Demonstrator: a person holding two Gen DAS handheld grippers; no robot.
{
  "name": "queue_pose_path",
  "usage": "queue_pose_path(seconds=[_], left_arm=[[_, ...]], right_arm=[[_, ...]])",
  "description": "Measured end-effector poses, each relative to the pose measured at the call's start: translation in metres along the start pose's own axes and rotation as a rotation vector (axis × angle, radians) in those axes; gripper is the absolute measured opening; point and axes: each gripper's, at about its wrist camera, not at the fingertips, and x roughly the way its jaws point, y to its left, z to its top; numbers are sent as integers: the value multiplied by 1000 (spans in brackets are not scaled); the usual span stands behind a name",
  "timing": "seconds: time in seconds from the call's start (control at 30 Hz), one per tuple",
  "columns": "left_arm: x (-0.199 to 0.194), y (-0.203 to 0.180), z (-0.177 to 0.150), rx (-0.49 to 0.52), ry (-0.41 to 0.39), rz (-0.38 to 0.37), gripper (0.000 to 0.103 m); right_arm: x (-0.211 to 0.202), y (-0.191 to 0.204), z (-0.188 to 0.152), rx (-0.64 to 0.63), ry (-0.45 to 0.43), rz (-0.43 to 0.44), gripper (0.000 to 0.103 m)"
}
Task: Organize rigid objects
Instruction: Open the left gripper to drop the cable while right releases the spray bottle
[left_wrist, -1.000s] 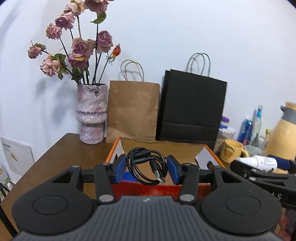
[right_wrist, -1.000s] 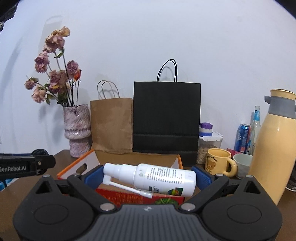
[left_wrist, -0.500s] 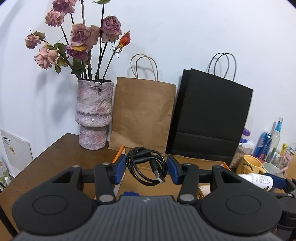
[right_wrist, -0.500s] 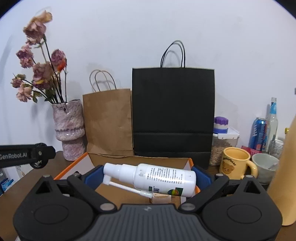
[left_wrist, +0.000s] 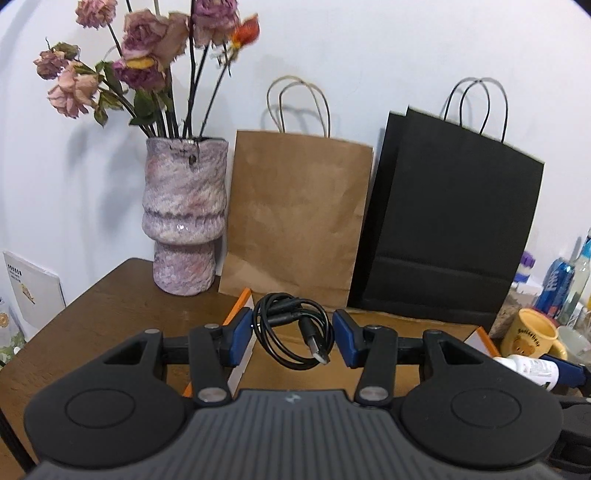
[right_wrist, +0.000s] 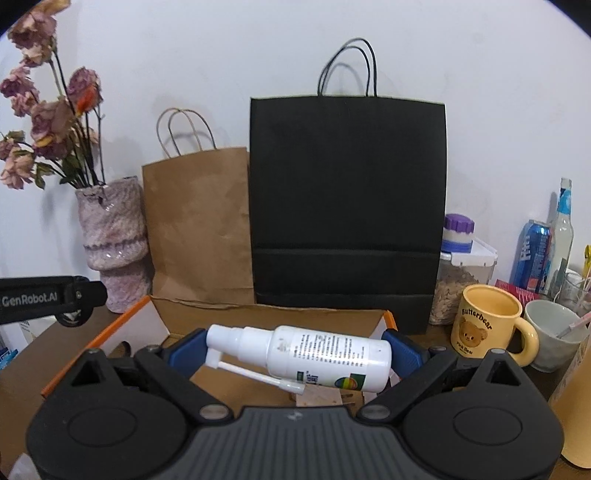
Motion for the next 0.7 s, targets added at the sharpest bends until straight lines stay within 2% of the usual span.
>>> queue_pose_path(seconds=[0.33, 0.57, 0.63, 0.7], left_arm=[[26, -4, -15, 48, 91, 15, 49], [31, -1, -17, 54, 119, 30, 50], [31, -1, -16, 56, 117, 37, 56], [29, -2, -16, 63, 106, 43, 91]], right_arm=[[21, -1, -14, -10, 73, -24, 99], [29, 0, -19, -14, 114, -23, 100], [33, -2, -20, -5, 137, -28, 100], [35, -4, -21, -3, 149, -44, 103]])
